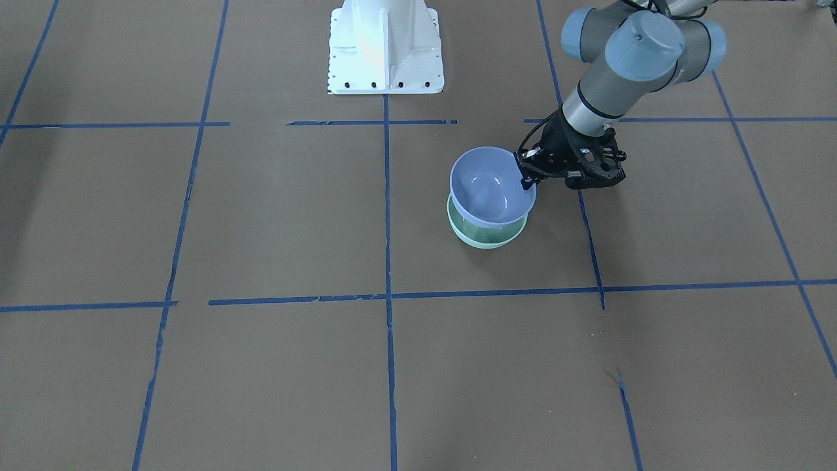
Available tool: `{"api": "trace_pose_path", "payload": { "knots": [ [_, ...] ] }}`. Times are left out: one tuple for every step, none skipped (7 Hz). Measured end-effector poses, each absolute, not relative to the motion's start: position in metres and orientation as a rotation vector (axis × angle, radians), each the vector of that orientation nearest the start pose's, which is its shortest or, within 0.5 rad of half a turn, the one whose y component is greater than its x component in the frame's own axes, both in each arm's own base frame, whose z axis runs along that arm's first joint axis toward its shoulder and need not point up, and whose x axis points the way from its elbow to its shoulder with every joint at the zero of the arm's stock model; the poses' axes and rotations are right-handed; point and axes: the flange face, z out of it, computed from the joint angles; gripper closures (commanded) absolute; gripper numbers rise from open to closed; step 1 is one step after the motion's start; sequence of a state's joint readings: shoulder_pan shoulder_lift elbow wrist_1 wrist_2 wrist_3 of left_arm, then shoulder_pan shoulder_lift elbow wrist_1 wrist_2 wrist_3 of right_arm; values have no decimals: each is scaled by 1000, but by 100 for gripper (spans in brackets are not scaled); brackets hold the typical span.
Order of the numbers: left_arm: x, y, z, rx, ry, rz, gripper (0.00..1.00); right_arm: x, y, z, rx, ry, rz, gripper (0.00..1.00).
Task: Stack blue bowl on green bowl
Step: 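Lower the blue bowl into the green bowl with the left gripper, then open the left gripper and withdraw it away from the stacked bowls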
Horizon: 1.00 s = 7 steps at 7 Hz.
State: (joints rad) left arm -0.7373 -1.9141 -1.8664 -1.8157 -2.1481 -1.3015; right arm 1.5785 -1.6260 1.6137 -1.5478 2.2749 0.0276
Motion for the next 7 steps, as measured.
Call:
{"api": "trace_pose_path", "payload": {
  "knots": [
    [381, -451, 306, -58, 1009, -171, 79, 72, -469, 667, 3, -704, 30, 0],
    [381, -451, 307, -58, 1007, -169, 1, 72, -469, 666, 3, -704, 30, 0],
    [382, -451, 309, -57, 1006, -162, 0, 72, -469, 667, 3, -704, 30, 0],
    [383, -451, 310, -53, 1006, -153, 0, 72, -469, 666, 3, -704, 30, 0],
    [384, -452, 312, -50, 1008, -149, 0, 72, -469, 667, 3, -704, 30, 0],
    [383, -451, 310, -46, 1013, -145, 0, 72, -469, 666, 3, -704, 30, 0],
    [379, -450, 304, -34, 1027, -141, 0, 72, -469, 666, 3, -704, 30, 0]
  ]
}}
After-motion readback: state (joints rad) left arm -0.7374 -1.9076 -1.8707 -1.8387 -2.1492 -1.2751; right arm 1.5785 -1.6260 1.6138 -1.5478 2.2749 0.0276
